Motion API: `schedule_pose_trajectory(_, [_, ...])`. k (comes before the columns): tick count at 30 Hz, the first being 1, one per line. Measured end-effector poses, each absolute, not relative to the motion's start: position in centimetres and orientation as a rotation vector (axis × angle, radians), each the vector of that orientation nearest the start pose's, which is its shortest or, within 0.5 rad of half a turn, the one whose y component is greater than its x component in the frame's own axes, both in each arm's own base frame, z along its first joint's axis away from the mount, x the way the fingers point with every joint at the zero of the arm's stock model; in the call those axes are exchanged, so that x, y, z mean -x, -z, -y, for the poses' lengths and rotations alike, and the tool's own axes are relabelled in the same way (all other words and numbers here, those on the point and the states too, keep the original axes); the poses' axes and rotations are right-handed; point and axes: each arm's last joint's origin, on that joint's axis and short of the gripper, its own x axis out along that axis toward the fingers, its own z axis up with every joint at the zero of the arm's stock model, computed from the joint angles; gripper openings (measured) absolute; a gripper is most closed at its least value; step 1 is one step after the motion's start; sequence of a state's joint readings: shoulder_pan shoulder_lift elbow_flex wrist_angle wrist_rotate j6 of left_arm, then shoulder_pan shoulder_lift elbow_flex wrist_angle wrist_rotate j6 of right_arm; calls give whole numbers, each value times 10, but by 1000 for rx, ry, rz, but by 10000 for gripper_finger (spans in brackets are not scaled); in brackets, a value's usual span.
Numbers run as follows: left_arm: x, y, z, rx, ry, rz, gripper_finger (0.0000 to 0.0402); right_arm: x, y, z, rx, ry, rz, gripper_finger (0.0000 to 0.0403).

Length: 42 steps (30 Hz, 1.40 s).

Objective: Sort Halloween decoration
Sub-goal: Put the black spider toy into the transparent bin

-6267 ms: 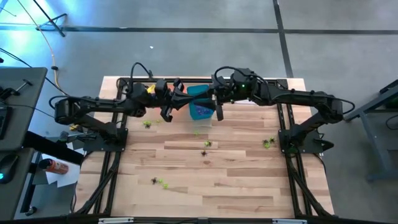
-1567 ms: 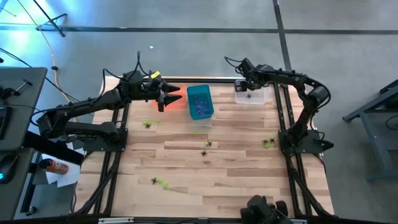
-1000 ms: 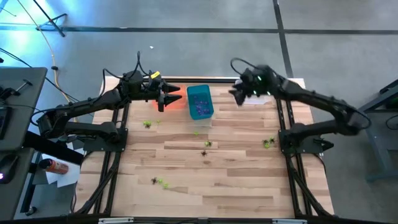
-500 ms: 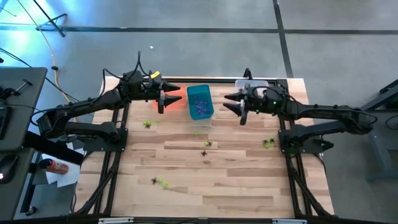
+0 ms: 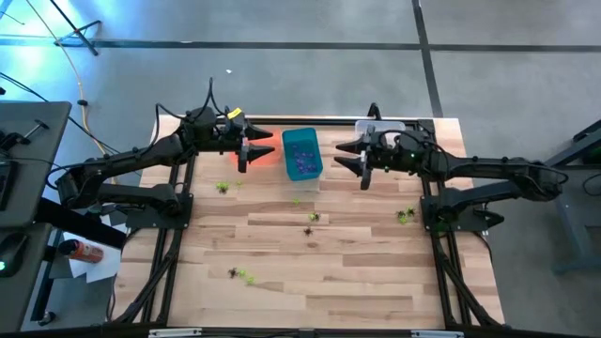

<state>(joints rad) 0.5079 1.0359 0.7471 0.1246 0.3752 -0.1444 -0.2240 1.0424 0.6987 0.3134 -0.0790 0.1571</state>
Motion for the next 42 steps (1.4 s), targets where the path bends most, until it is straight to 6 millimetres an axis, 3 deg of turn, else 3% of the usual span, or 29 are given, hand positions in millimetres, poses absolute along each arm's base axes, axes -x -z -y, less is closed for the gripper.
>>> schedule_pose_trajectory(8, [-212,-301,-90,188,-102,-166,238,-231,-302,39,-279,100,-24,181])
schedule_pose_trajectory(18, [-237,-291,-22,-86,78,-310,222,-230,-302,35,-199,93,-33,181])
schedule_pose_trajectory(22, [-265,-288,-1,-189,76,-440,215,-223,-309,39,-150,111,1,181])
schedule_pose_trajectory(27, [-310,-267,15,-258,146,-626,209,-208,-322,43,-113,141,64,181])
schedule_pose_trajectory(33, [-353,-229,38,-400,281,-711,207,-194,-329,45,-113,161,83,181])
schedule_pose_trajectory(38, [-371,-190,49,-465,441,-777,207,-192,-330,44,-192,153,91,181])
schedule_pose_trajectory(42, [-379,-165,48,-410,428,-849,206,-194,-327,41,-299,133,65,181])
